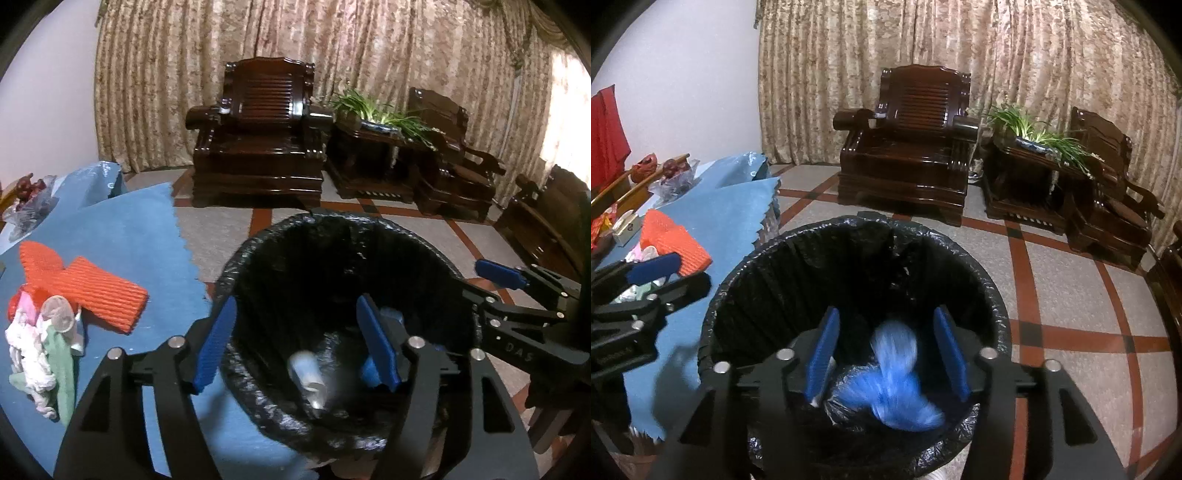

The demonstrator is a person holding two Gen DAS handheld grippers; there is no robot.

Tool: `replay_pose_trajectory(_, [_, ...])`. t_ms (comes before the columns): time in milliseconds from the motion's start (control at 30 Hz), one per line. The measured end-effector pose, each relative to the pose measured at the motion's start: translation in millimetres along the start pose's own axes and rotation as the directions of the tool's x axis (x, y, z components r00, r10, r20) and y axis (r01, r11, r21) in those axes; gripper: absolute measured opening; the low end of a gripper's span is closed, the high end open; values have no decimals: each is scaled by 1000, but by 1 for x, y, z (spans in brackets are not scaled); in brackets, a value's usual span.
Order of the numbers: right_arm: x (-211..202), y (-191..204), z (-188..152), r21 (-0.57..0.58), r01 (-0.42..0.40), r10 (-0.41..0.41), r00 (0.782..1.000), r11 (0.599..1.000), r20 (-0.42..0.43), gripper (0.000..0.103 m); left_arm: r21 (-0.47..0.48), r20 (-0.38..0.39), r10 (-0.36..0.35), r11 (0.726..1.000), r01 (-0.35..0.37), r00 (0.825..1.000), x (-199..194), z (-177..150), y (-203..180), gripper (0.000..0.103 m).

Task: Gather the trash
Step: 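Carry the blue bag and paper cup over the bin and open both grippers, then move the left gripper back to the pile and grasp the white tissues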

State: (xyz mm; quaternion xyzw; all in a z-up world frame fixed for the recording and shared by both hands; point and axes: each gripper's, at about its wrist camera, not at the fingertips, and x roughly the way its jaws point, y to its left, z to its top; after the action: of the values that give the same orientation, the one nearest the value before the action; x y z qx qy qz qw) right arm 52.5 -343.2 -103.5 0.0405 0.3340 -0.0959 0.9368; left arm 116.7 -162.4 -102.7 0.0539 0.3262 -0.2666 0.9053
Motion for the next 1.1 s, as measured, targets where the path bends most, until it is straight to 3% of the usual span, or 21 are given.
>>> replay_pose_trajectory(133, [-3,4,4,4,-10,10,1000,1000,23,92,-29,25,49,998,-49,998,-13,-2,18,88])
replay_pose_trajectory(200, [-6,11,8,5,-34,34,999,999,35,97,-50,41,83,995,-81,996,-22,-3,30,92])
replay_pose_trajectory(367, [-9,38,13,1,-107,107,993,994,44,97,-102,54,162,983,-155,985,-46,-4,61,95])
replay_pose_trajectory(500, [-11,70,20,-36,-171,173,983,985,55,97,-143,61,256,959,-245,965,-69,-12,92,96])
replay_pose_trajectory(700, [-4,122,29,-101,-264,271,961,959,62,97,-210,48,405,898,-387,913,-103,-32,148,95])
replay_pose_trajectory(867, [5,164,34,-155,-324,336,940,933,62,97,-255,24,479,852,-458,878,-118,-46,186,95])
replay_pose_trajectory(967, [13,187,35,-191,-343,359,932,920,57,97,-280,10,499,833,-477,866,-123,-52,204,90])
replay_pose_trajectory(1000, [15,192,35,-193,-348,364,930,917,55,97,-283,6,501,831,-479,865,-121,-54,207,83])
replay_pose_trajectory(1100, [24,207,37,-194,-366,380,924,910,43,96,-289,-17,498,828,-481,867,-114,-58,218,78])
